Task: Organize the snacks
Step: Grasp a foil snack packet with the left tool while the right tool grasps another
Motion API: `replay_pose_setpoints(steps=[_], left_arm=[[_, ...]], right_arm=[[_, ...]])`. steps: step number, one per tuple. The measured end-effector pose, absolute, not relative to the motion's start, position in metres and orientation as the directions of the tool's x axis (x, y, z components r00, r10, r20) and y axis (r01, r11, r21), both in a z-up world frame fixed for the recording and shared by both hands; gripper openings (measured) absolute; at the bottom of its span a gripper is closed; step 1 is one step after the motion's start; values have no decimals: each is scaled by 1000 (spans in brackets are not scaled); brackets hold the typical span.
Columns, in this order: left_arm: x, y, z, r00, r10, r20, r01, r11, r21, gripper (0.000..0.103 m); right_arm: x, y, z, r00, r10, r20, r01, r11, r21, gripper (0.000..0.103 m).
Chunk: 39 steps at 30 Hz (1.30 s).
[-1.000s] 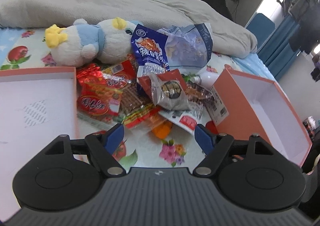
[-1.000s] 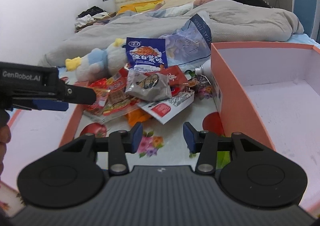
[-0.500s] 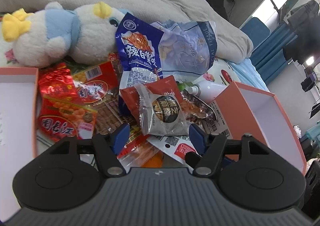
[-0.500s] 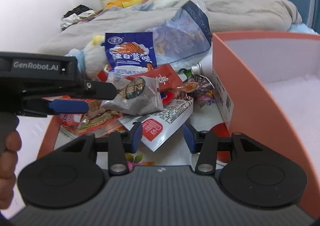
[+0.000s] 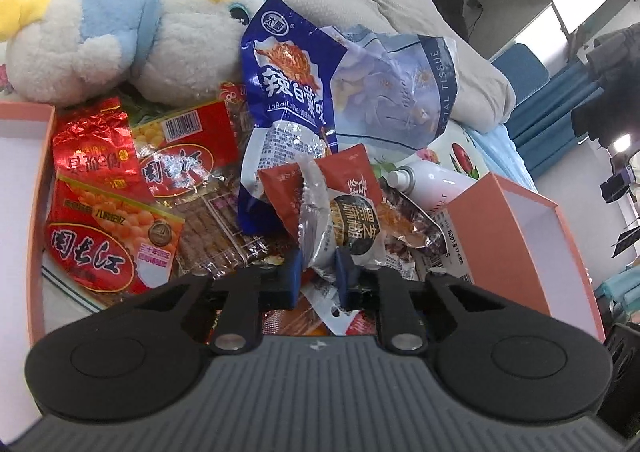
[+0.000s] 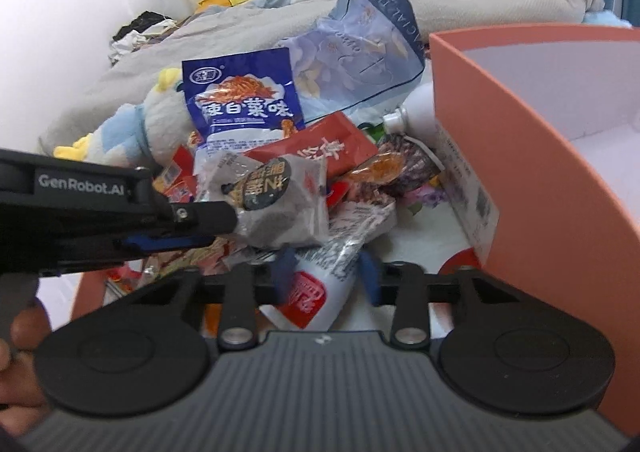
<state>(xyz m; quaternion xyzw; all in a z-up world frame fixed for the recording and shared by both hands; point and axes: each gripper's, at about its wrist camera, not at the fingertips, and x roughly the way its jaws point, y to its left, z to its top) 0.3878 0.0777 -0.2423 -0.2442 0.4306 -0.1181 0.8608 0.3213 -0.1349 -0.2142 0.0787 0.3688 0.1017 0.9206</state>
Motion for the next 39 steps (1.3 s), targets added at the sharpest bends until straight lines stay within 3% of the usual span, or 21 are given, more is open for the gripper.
replay_pose_setpoints(steps=[5,23,39], left_arm=[[378,78,-232,622,-400,-673,-9,856,-518,13],[280,86,-174,660,-294,-692,-81,888,-454,11],[166,86,-191,639,-290,-713,-192,837,-512,10]], right_arm=[[315,-138,-206,717,240,-655,-142,970,199,17],[244,-150,-164,718,265,-644,-201,964,173,12],[159,-168,-156,604,346,-718,-316,931,183,13]])
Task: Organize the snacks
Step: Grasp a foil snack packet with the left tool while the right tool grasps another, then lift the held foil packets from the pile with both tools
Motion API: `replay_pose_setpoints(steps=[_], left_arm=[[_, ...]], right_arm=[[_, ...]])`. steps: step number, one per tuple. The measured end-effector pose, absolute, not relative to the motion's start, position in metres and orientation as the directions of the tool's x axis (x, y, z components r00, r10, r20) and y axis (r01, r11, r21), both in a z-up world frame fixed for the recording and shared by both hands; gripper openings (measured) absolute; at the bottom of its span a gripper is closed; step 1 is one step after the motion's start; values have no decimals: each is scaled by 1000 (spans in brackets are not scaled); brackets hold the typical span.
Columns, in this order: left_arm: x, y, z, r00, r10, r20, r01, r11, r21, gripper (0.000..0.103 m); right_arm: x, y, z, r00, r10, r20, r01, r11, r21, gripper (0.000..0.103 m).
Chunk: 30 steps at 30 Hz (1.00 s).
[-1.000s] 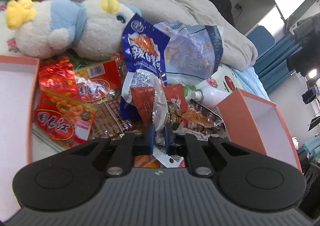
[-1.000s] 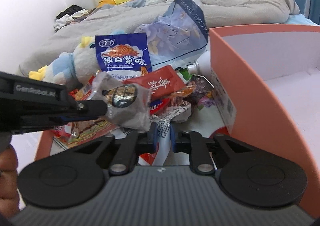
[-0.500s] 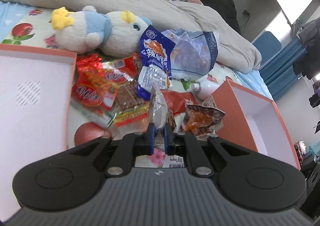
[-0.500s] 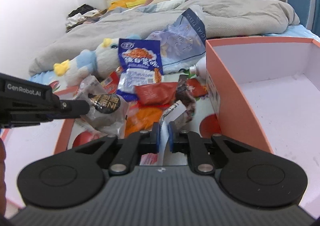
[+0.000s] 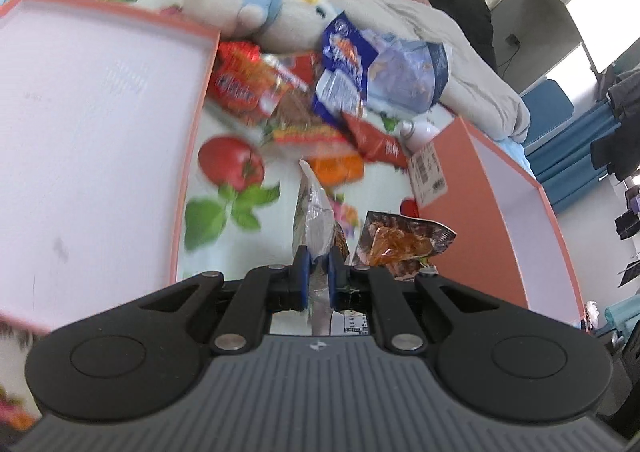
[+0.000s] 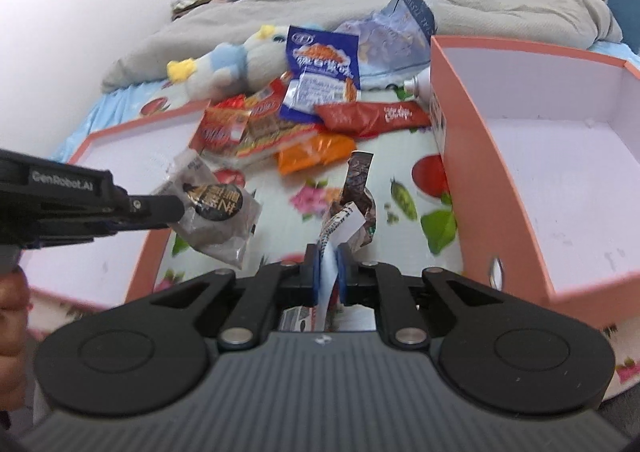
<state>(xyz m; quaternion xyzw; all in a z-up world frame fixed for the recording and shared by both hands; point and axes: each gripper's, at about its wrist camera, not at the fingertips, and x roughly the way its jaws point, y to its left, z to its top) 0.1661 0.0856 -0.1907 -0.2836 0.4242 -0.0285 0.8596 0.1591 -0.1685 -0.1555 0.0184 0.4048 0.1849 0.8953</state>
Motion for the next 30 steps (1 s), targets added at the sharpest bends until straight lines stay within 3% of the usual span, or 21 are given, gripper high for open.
replay_pose_setpoints(steps=[4,9,10,12,14,24,30], left_arm=[[146,77,-199,604,-313,-733,-192,835,-515,11],[136,73,-210,581,-307,-754,-211,837,-504,15],[135,73,-210,581,-313,-751,-211,833,-511,20],[137,74,-210,575,-309,-757,-218,834,-507,57],[139,71,-205,582,-278,-764,-209,857,-471,68],[151,59,-198,579,-219,-786,-144,921,-363,74],[160,55,-211,556,-226,-800,-116,931,-345,76]], right_arm=[[144,-183,-159,572,350,-742,-300,931,208,15],[136,-198,-169,560,310,-769,-271,945,183,32],[133,-198,-169,576,285,-766,-278,950,144,33],[130,-198,-168,588,254,-768,-282,954,100,40],[131,-201,-167,578,267,-771,-277,953,122,52],[126,-176,-148,644,283,-711,-379,925,25,56],[147,-162,-175,623,236,-746,-390,920,-35,59]])
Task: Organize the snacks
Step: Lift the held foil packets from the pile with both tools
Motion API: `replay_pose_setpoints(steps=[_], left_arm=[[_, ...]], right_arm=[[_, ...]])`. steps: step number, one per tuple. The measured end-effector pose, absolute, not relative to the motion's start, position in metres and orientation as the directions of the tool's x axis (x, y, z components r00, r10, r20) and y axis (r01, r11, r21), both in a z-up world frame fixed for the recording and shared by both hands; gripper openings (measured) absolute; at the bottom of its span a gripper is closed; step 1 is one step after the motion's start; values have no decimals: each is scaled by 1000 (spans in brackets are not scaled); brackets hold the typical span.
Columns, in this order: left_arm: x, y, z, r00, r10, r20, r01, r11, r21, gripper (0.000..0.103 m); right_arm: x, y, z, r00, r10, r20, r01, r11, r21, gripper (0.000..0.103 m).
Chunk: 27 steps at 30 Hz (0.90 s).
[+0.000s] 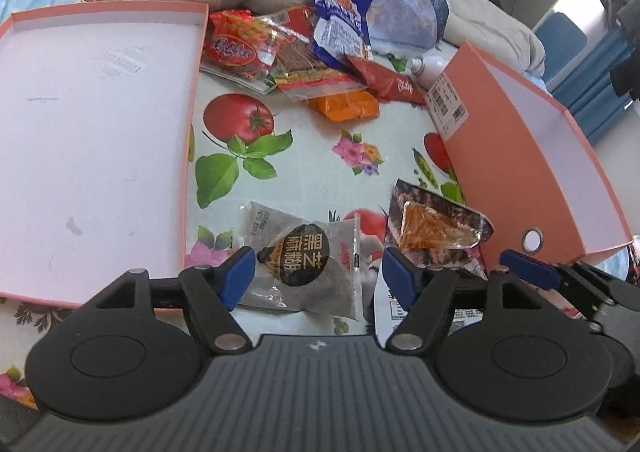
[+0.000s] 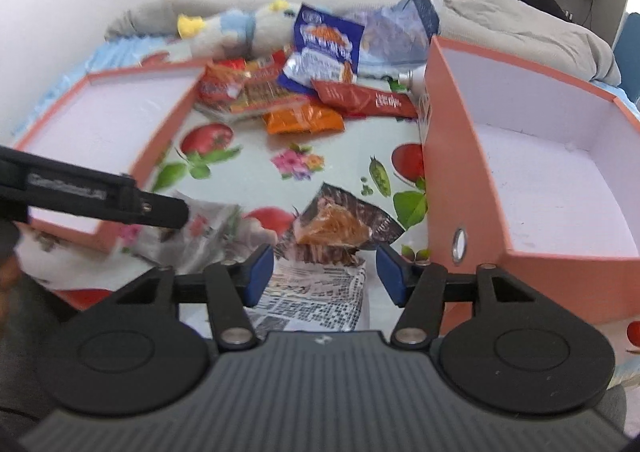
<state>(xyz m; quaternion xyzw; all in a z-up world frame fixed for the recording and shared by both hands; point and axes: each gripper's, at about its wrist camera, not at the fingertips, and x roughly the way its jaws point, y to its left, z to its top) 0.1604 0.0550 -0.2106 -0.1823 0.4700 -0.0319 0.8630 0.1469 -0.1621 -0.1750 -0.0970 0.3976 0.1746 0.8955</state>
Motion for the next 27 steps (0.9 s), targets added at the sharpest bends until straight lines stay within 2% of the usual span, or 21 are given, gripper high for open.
replay_pose_setpoints(steps=[8,17,24,27], left_arm=[[168,56,-220,564,-265,-782,-110,914,-390,76],[179,41,-233,531,-208,-822,-81,953,-293,75],[179,27,-236,532,-149,-834,-43,978,-202,74],[179,24,-237,534,-119,-837,-37,986,-164,65]], right_arm=[[160,-160,-205,586,202,-785,-387,921,-52,60],[166,-165,-218,569,270,-777,-420,907,8,59],[163,-160,-216,564,269,-781,-458,889,-25,43],[163,-164,-212,554,273,-787,-451,892,-8,40]])
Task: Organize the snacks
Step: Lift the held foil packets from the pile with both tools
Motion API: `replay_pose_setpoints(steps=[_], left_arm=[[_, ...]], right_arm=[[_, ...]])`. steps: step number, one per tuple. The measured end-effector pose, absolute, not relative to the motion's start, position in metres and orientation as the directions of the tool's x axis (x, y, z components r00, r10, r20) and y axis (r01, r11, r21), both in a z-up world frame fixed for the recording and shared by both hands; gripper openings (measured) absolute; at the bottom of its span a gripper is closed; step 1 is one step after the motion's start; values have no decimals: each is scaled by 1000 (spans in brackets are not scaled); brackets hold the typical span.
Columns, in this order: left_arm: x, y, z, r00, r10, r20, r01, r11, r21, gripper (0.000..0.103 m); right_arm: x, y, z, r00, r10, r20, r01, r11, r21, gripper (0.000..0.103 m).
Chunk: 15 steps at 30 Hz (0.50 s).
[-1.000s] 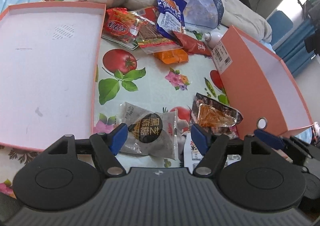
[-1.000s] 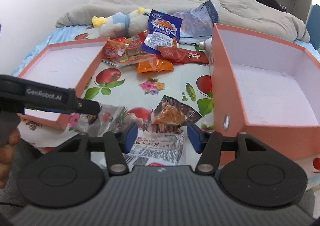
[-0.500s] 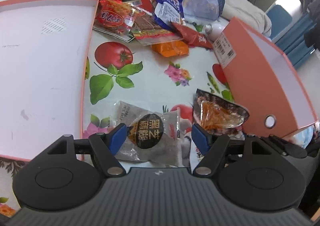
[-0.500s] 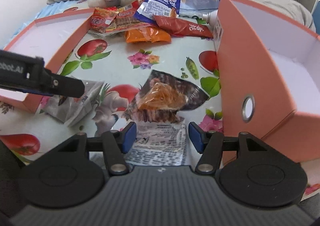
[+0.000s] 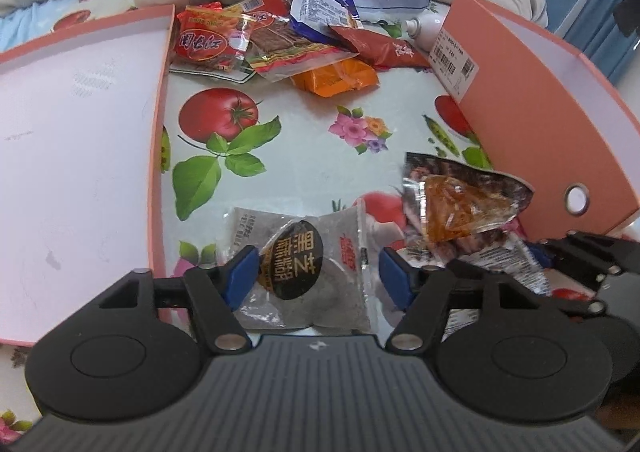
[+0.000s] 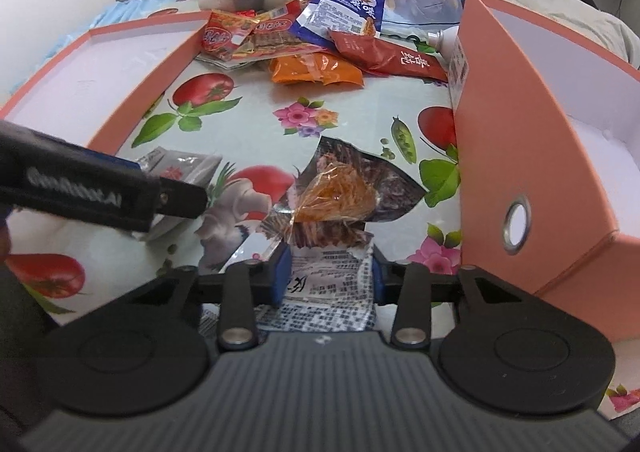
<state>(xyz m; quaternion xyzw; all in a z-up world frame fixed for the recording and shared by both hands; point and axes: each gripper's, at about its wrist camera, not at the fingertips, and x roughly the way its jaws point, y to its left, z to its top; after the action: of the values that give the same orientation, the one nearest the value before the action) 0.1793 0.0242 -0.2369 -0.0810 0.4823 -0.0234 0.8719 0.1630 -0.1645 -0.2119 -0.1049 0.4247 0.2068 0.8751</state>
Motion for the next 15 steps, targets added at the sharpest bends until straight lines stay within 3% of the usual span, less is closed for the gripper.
replay_pose_setpoints(steps=[9,15], left_arm=[[172,12,-228,537,-95,-838,10,994,-107,42],[169,18,-224,546,-122,-829,-18,987,-158,36]], right_arm=[[159,-176,-205,545,280,-790,-424,905,29,36],[158,-179,-197,549,287,-785,-413,910,45,29]])
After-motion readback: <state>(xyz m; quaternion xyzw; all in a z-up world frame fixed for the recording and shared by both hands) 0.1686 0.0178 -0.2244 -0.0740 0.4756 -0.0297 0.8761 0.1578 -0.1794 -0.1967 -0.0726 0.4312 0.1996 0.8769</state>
